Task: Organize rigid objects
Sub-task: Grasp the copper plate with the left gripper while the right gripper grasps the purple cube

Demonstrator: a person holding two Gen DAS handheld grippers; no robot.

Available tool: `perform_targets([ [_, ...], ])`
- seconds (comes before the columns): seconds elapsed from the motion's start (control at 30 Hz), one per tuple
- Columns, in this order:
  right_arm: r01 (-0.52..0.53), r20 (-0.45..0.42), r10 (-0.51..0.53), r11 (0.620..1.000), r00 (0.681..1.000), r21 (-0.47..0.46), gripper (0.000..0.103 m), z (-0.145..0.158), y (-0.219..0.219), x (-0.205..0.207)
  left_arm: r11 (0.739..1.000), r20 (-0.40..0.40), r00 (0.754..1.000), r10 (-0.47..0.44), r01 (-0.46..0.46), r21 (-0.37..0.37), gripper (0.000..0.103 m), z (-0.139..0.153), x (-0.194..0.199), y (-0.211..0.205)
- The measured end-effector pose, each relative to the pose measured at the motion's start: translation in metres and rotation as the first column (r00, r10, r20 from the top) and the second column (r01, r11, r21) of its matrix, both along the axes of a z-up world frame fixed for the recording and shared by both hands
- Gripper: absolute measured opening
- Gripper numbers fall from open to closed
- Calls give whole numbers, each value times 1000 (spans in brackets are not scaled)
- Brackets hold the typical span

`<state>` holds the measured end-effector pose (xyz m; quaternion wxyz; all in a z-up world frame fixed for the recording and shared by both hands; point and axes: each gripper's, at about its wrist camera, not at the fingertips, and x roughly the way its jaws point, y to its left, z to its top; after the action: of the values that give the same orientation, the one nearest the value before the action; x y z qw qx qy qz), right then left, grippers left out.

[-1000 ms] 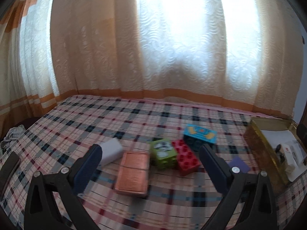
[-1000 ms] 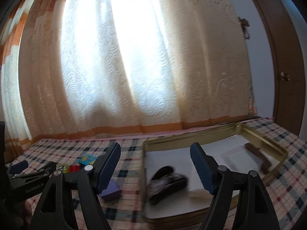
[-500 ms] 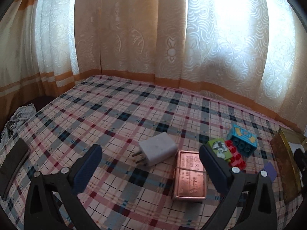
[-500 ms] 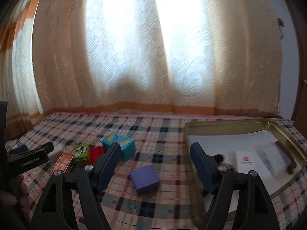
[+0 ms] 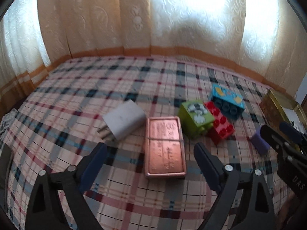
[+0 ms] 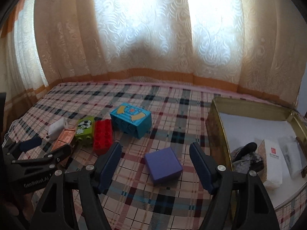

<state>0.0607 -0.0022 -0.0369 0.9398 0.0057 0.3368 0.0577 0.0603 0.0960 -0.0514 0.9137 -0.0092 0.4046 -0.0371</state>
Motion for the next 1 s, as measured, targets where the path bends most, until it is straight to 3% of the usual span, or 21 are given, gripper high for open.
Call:
perform_targets([
  [0.17,-23,-50,20,998,999,-52,75,-6,10,7,1000,-61,998,25,-25,-6,87,-10,9,3],
  [0.27,-45,-93,41,998,995,-49,68,-12,15,15,999,-70,997,34,-34,2,80,-12,11,2],
  [0.43,-9,-94,3,998,996,-62,67,-13,16,17,1000,-53,998,26,-26,-2,56,-10,11,1],
  [0.53,20,-152,-30,998,988,-63,66,-20,13,27,999,-48,998,32,-32,-14,46,-9,12,4],
  [0.67,38,-192,-40,999,981,-15,63,-25,5,31,997,-42,999,32,-35,-71,45,-8,12,12],
  [0.73,45,-186,-45,999,982,1,51,-24,1,29,996,-41,999,30,-34,-81,45,-8,11,13],
  [0.9,15,-178,-8,999,984,39,50,-23,-2,20,994,-24,999,35,-37,-107,45,-6,5,18],
  [1.0,-21,-134,35,994,990,108,50,-19,-6,13,995,45,998,39,-34,-98,45,3,-3,17],
])
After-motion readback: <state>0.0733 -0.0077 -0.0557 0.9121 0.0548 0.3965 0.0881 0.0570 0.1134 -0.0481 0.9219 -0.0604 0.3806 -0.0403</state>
